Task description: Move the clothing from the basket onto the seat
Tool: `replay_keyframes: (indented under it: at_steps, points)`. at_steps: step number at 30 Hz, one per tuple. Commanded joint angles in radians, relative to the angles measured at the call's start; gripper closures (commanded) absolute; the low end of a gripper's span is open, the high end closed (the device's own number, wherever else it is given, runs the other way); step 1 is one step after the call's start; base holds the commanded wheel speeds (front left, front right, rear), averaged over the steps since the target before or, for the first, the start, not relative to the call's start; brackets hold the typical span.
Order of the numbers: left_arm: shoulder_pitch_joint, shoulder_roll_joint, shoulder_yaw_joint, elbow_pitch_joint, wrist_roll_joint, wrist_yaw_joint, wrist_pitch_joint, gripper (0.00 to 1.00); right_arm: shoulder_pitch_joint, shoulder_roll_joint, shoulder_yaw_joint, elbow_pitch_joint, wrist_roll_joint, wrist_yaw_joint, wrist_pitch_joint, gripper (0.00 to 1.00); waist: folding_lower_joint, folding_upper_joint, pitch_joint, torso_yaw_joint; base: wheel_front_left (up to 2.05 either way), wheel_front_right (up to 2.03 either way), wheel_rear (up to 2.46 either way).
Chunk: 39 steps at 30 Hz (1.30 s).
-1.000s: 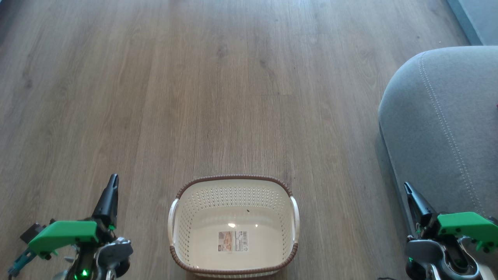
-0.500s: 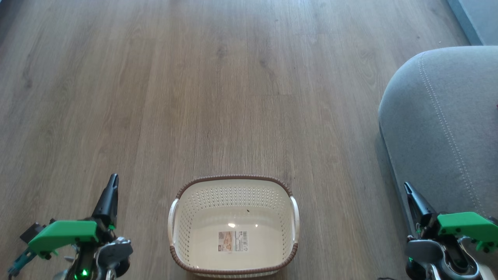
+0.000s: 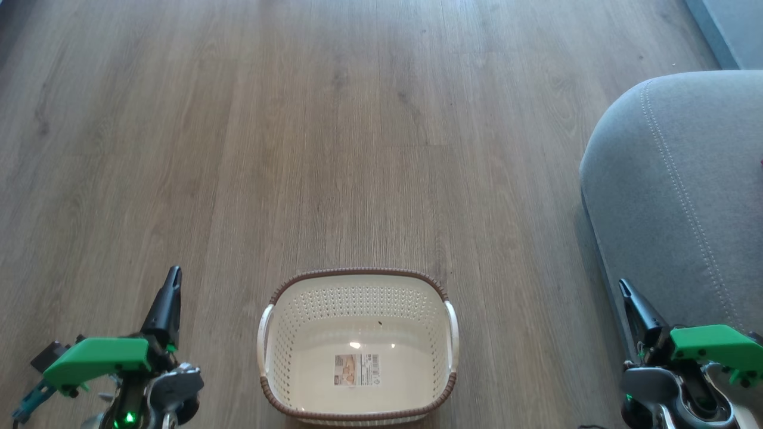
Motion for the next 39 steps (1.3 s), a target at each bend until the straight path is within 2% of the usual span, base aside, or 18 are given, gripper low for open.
replay_keyframes:
  at_steps: [1, 39]
  points:
    - [-0.056, 0.008, 0.036, -0.036, -0.004, -0.007, 0.007, 1.0, -0.052, -0.007, 0.016, -0.041, 0.004, 0.007, 0.009, 1.0, 0.0, 0.0, 0.0, 0.0, 0.0, 0.0, 0.0]
    - [-0.056, 0.008, 0.036, -0.036, -0.004, -0.007, 0.007, 1.0, -0.052, -0.007, 0.016, -0.041, 0.003, 0.007, 0.009, 1.0, 0.0, 0.0, 0.0, 0.0, 0.0, 0.0, 0.0]
